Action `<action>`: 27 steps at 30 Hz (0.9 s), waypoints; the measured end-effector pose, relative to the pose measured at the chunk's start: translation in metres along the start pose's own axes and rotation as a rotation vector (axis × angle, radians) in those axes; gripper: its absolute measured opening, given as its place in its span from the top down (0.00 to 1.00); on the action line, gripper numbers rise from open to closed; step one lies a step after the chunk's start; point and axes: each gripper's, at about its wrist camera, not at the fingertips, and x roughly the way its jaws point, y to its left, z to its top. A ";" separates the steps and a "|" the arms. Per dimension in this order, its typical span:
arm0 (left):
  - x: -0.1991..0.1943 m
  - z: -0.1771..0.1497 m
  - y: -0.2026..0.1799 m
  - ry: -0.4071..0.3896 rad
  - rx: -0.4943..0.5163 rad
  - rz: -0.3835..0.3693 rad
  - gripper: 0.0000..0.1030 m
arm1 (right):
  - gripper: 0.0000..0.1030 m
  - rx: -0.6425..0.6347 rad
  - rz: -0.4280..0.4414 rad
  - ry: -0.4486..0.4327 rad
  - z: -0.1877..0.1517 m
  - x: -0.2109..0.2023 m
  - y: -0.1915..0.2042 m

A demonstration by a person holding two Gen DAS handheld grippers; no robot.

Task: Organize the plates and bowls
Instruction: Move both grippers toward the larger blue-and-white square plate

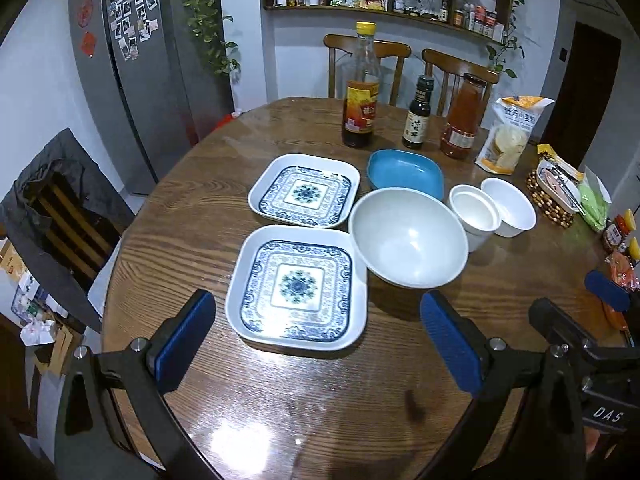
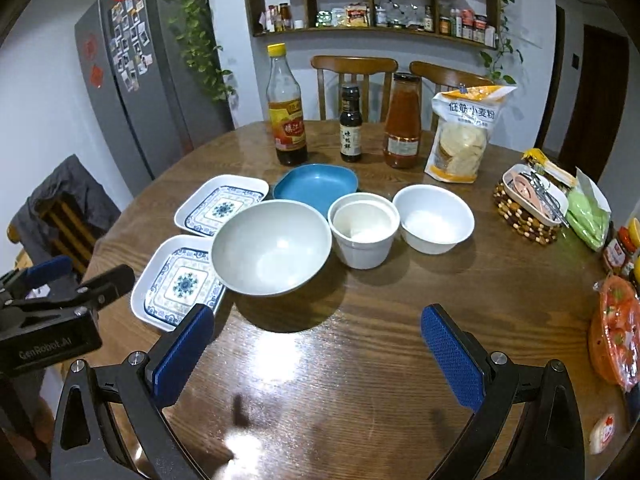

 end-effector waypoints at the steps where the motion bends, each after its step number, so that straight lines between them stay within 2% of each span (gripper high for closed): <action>1: 0.000 0.001 0.002 0.002 -0.004 0.001 0.00 | 0.00 0.005 0.000 0.001 0.000 0.000 0.000; 8: 0.010 0.004 0.010 0.030 -0.003 0.019 0.00 | 0.00 0.022 -0.015 0.019 0.003 0.007 -0.001; 12: 0.015 0.005 0.013 0.045 -0.010 0.004 0.00 | 0.00 0.025 -0.026 0.026 0.003 0.011 0.000; 27: 0.028 0.013 0.020 0.048 0.032 0.010 0.00 | 0.00 0.036 -0.067 0.055 0.003 0.021 0.000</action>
